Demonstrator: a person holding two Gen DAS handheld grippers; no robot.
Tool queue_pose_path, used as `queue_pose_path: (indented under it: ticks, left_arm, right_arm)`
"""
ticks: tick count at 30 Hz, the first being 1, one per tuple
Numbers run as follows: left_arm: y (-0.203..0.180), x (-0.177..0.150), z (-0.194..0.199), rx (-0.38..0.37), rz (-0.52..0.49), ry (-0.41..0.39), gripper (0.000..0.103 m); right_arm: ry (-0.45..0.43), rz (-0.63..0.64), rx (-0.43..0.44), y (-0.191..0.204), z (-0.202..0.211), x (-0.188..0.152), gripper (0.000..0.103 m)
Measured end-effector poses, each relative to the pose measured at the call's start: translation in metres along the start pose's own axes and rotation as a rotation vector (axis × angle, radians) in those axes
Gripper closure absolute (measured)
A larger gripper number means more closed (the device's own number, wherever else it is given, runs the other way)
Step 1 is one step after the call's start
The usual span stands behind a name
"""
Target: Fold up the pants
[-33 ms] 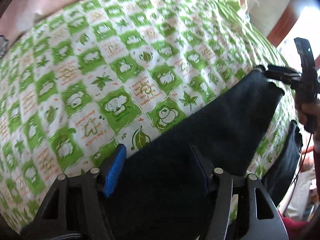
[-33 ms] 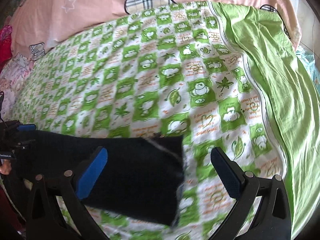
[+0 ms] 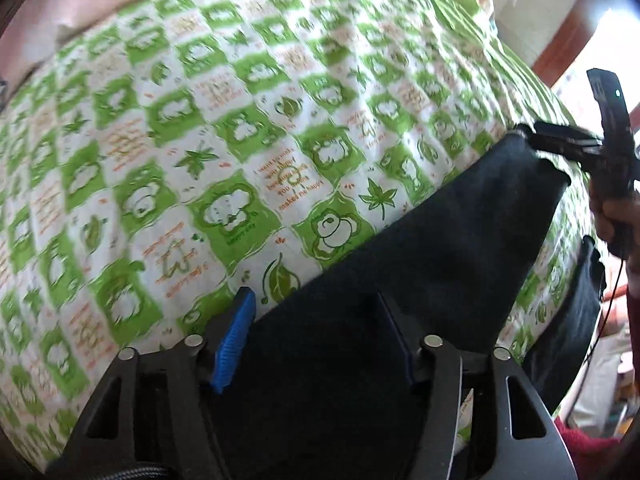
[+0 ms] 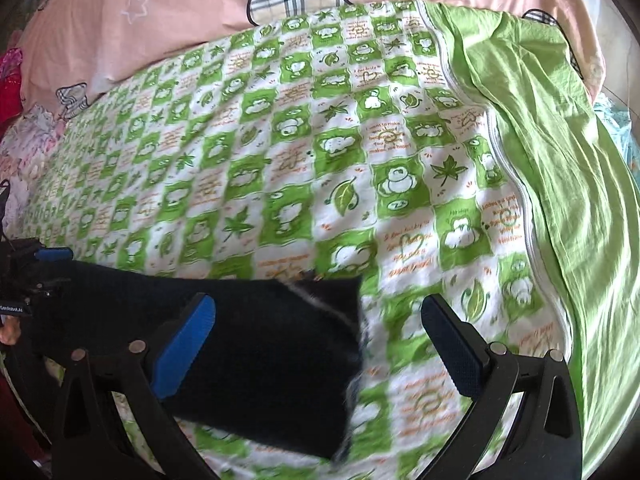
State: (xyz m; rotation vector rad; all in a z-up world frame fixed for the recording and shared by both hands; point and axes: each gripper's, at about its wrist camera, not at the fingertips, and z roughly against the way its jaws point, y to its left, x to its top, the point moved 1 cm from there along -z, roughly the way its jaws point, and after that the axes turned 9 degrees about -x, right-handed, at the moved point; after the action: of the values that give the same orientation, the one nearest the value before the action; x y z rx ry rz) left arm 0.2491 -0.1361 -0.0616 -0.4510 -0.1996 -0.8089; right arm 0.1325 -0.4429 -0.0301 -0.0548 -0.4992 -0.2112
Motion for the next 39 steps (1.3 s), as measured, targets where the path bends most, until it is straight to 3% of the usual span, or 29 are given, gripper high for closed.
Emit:
queue_pose_path:
  ticks: [2,3,5,7,9,11,15,22,30,39]
  left_arm:
    - [0.001,0.007,-0.007,-0.027,-0.028,0.029,0.045]
    - [0.001,0.01,-0.009,-0.037,-0.044,0.044,0.047]
    - [0.0,0.015,-0.011,-0.049,-0.063,0.066,0.056]
    - [-0.004,0.018,-0.013,-0.085,-0.062,0.079,0.08]
    - [-0.014,0.017,-0.016,-0.108,-0.076,0.085,0.089]
    - [-0.03,0.013,-0.018,-0.091,-0.107,0.073,0.094]
    - [-0.049,-0.005,0.002,-0.104,-0.102,0.013,0.096]
    - [-0.091,-0.053,0.043,-0.139,-0.117,-0.08,0.097]
    - [-0.146,-0.122,0.056,-0.134,-0.136,-0.131,0.097]
    - [-0.177,-0.18,0.054,-0.149,-0.138,-0.139,0.097]
  right_arm:
    - [0.037,0.012,0.039,-0.002,-0.013,0.004,0.006]
    - [0.056,0.017,0.058,-0.003,-0.02,0.005,0.014]
    - [0.073,0.03,0.063,-0.002,-0.027,0.005,0.023]
    - [0.054,0.053,0.076,0.002,-0.025,0.005,0.036]
    - [0.049,0.03,0.136,0.002,-0.019,0.006,0.07]
    - [0.036,-0.009,0.183,-0.002,-0.011,0.005,0.09]
    - [-0.003,-0.033,0.229,-0.008,0.011,-0.004,0.092]
    - [-0.07,-0.01,0.264,-0.013,0.066,-0.051,0.092]
    - [-0.107,0.045,0.233,-0.026,0.112,-0.119,0.092]
    - [-0.068,0.059,0.191,-0.039,0.119,-0.186,0.094]
